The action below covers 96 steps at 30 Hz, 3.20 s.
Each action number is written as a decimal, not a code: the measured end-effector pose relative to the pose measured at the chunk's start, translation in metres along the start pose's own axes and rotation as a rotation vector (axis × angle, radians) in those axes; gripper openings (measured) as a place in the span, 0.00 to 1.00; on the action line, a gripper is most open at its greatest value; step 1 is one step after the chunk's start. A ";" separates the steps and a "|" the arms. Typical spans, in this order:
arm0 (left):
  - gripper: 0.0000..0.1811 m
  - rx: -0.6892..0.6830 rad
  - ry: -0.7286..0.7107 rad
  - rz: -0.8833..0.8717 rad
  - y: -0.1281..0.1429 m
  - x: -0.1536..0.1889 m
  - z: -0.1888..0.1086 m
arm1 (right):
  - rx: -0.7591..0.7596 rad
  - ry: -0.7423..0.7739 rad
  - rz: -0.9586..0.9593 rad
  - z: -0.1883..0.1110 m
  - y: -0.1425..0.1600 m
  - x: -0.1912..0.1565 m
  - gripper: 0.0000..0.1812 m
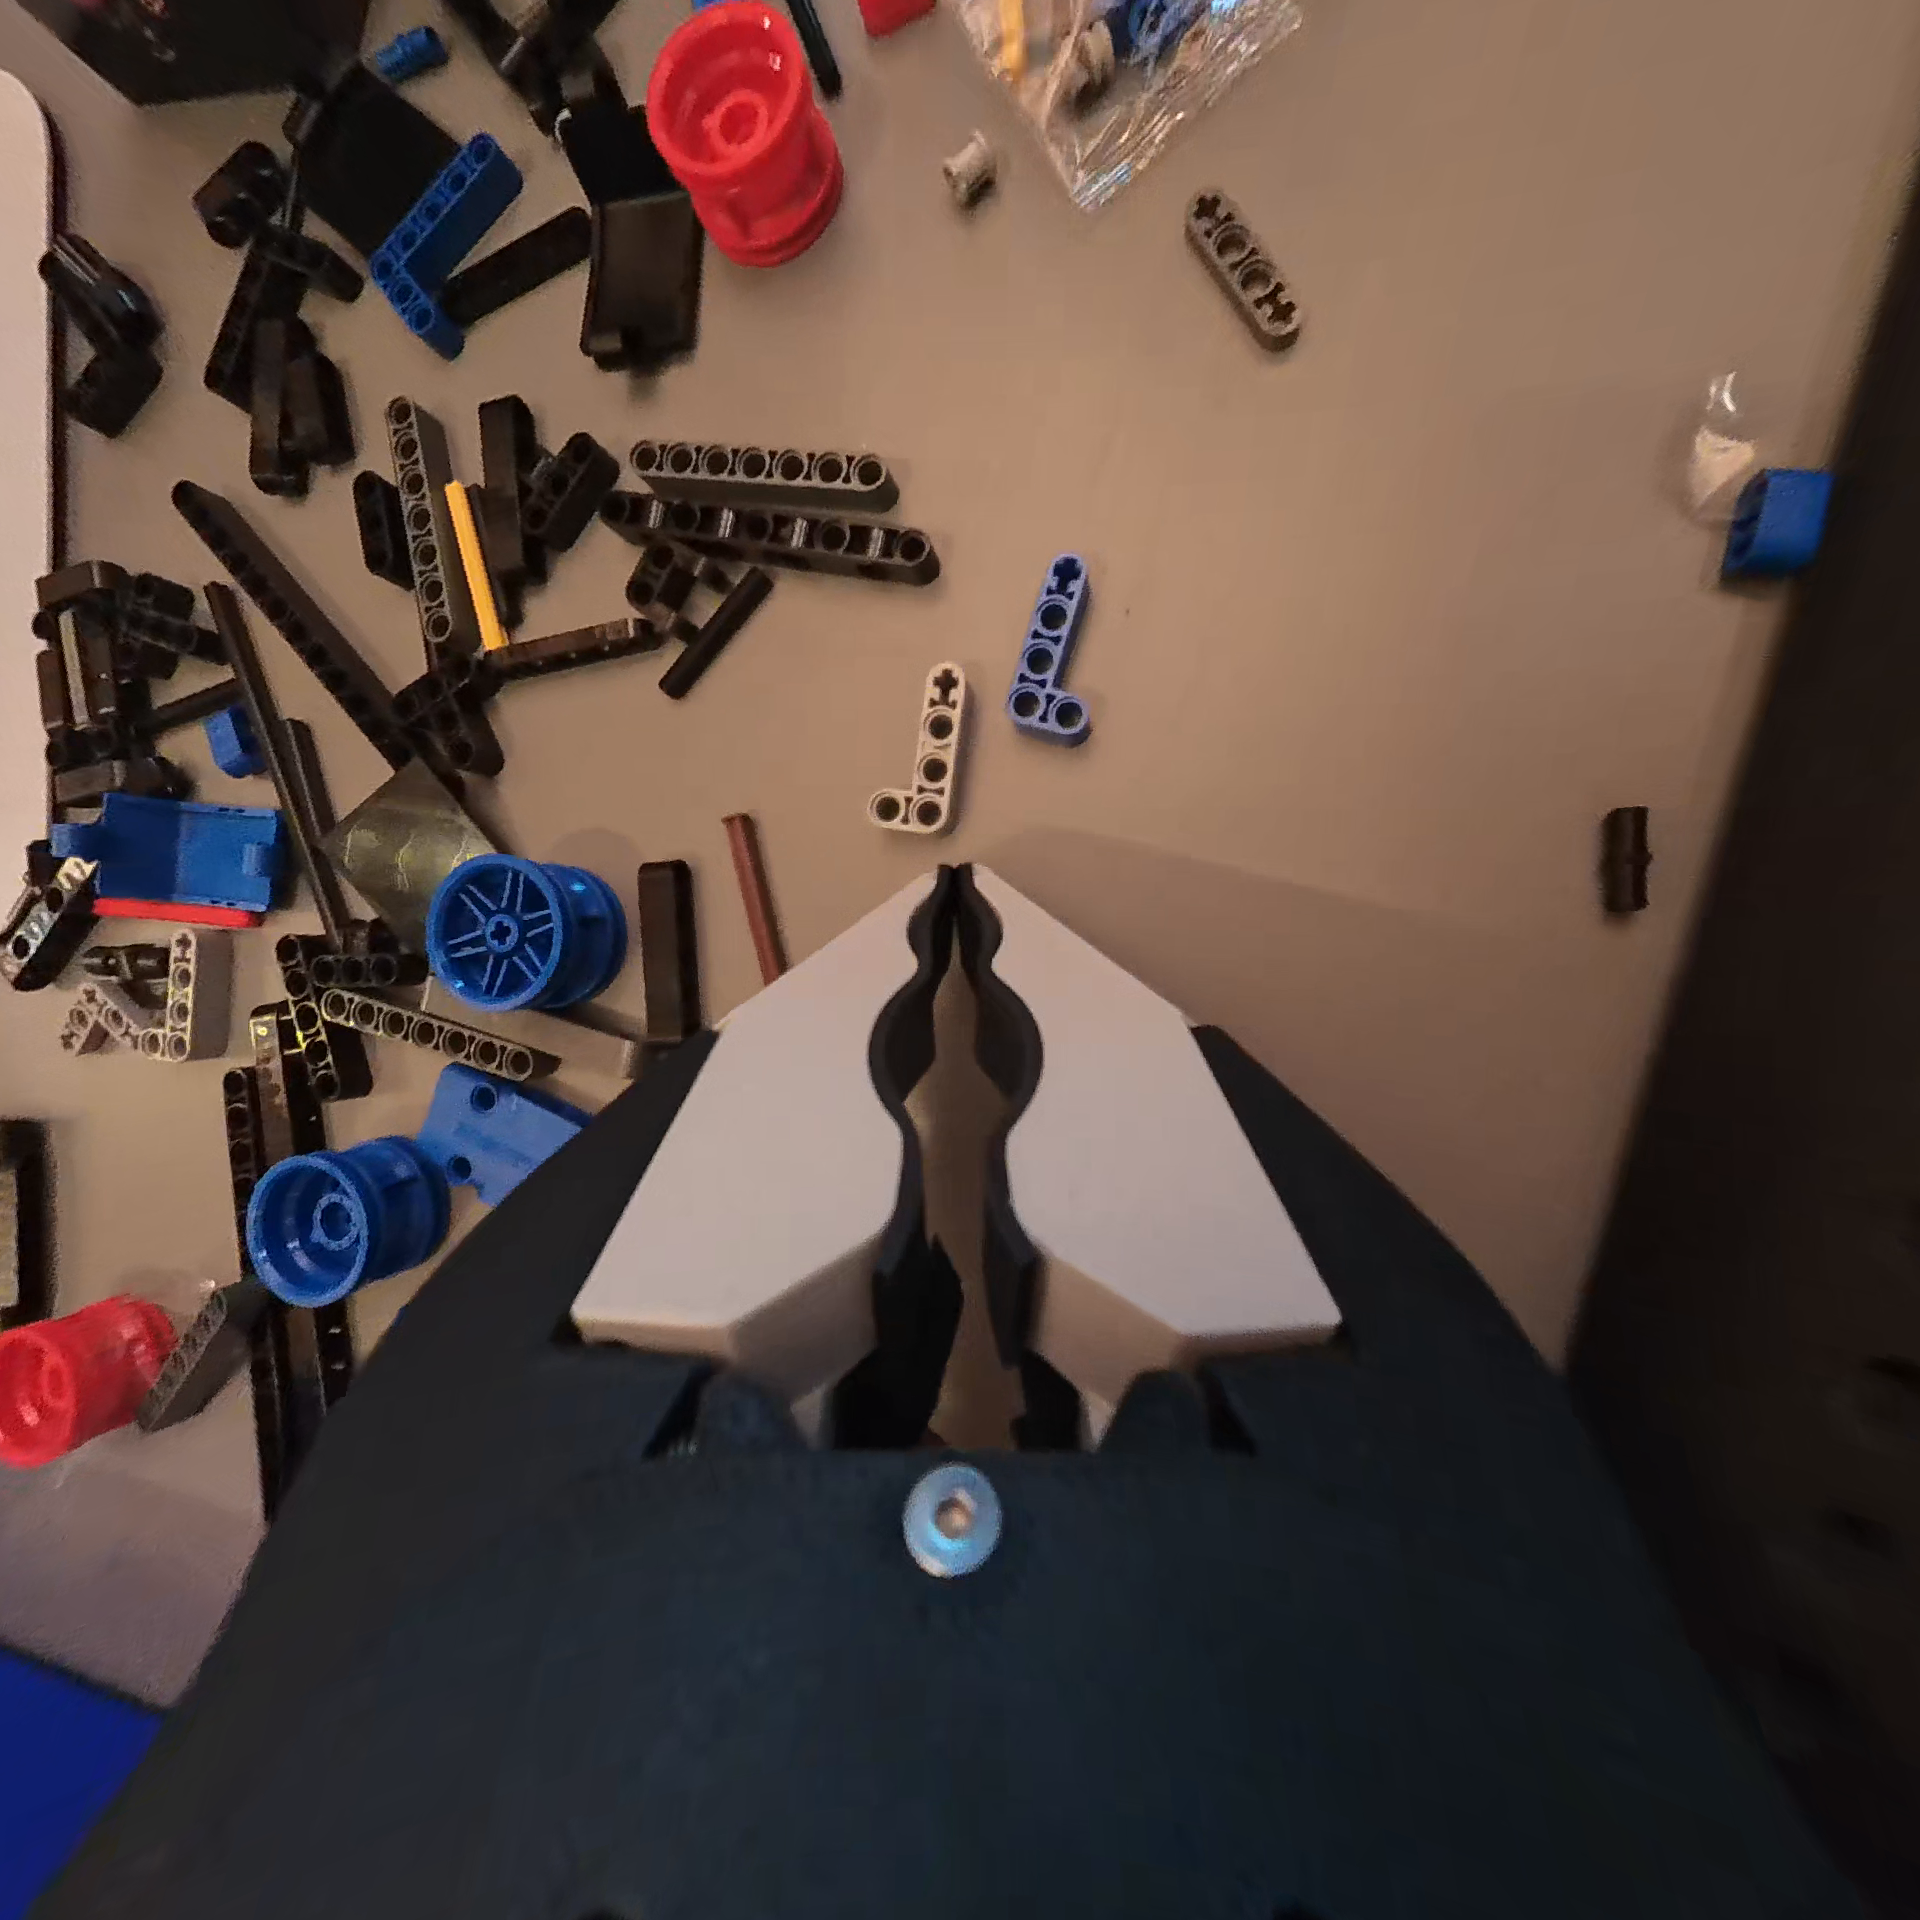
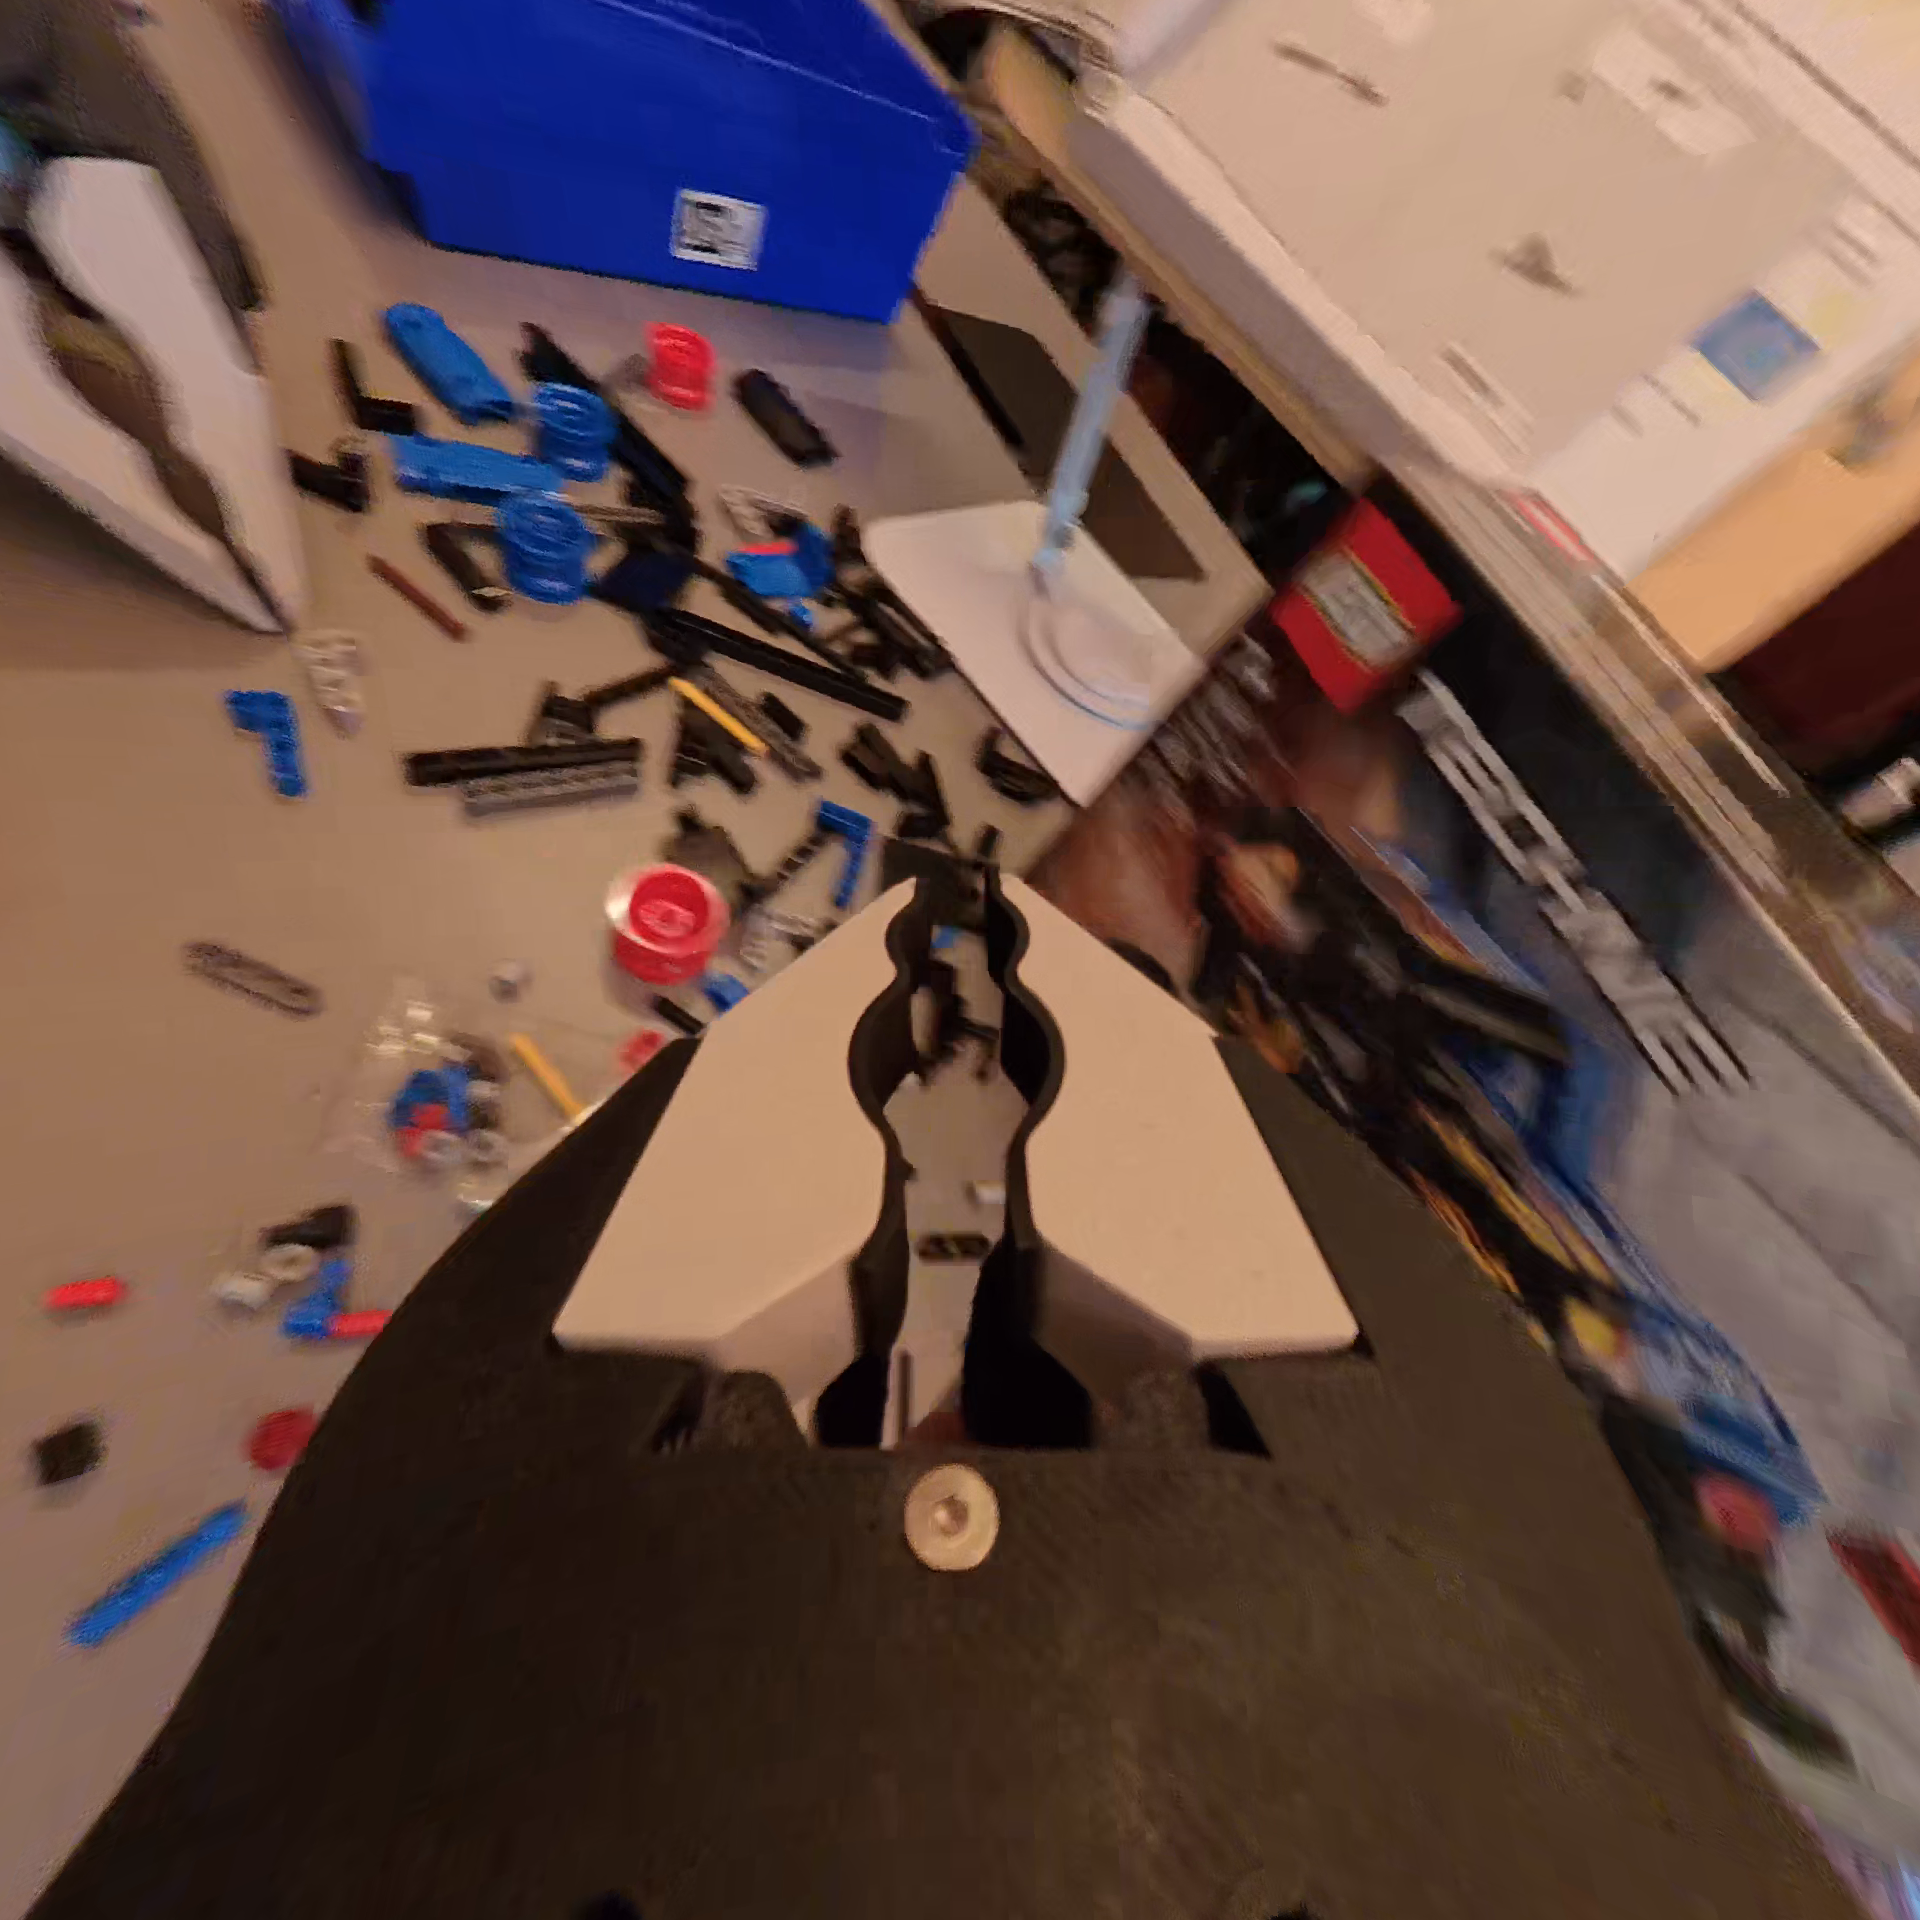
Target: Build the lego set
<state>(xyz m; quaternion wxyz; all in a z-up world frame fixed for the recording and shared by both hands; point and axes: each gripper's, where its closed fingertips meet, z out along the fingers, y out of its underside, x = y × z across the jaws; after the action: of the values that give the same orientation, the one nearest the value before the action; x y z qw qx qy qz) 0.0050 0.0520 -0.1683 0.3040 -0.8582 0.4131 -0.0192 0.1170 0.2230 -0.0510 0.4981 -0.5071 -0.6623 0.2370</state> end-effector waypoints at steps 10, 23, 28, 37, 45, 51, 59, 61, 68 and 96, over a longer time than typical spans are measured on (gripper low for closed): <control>0.07 0.050 0.000 0.005 -0.012 -0.004 0.008 | -0.093 -0.320 -0.158 0.043 -0.044 -0.119 0.08; 0.01 0.077 0.012 -0.063 -0.007 -0.008 0.005 | -0.207 -0.360 -0.211 0.073 -0.009 -0.148 0.11; 0.12 0.116 -0.041 -0.003 -0.024 -0.016 0.004 | -0.201 -0.410 -0.095 0.066 -0.004 -0.142 0.10; 0.10 0.071 -0.009 0.067 -0.031 -0.012 0.018 | -0.348 -0.497 0.068 0.077 0.011 -0.174 0.11; 0.09 0.078 -0.013 0.065 -0.031 -0.011 0.020 | -0.371 -0.480 0.137 0.085 0.014 -0.174 0.03; 0.12 0.167 -0.116 0.187 -0.043 -0.018 0.007 | -0.277 -0.556 0.293 0.080 -0.003 -0.170 0.03; 0.08 0.200 -0.251 0.366 -0.052 -0.022 -0.002 | -0.200 -0.638 0.400 0.070 -0.018 -0.165 0.04; 0.08 0.197 -0.249 0.354 -0.052 -0.022 -0.003 | -0.192 -0.634 0.398 0.069 -0.019 -0.164 0.04; 0.07 0.175 -0.231 0.315 -0.049 -0.022 -0.002 | -0.176 -0.624 0.448 0.070 -0.022 -0.159 0.08; 0.07 0.250 0.130 -0.157 -0.048 -0.008 -0.005 | -0.026 -0.241 -0.436 0.075 -0.044 -0.157 0.11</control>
<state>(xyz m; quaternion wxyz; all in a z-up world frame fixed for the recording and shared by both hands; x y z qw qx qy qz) 0.0316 0.0775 -0.1366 0.3786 -0.8404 0.3578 -0.1497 0.0289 0.0781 -0.1103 0.4484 -0.3267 -0.8135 0.1743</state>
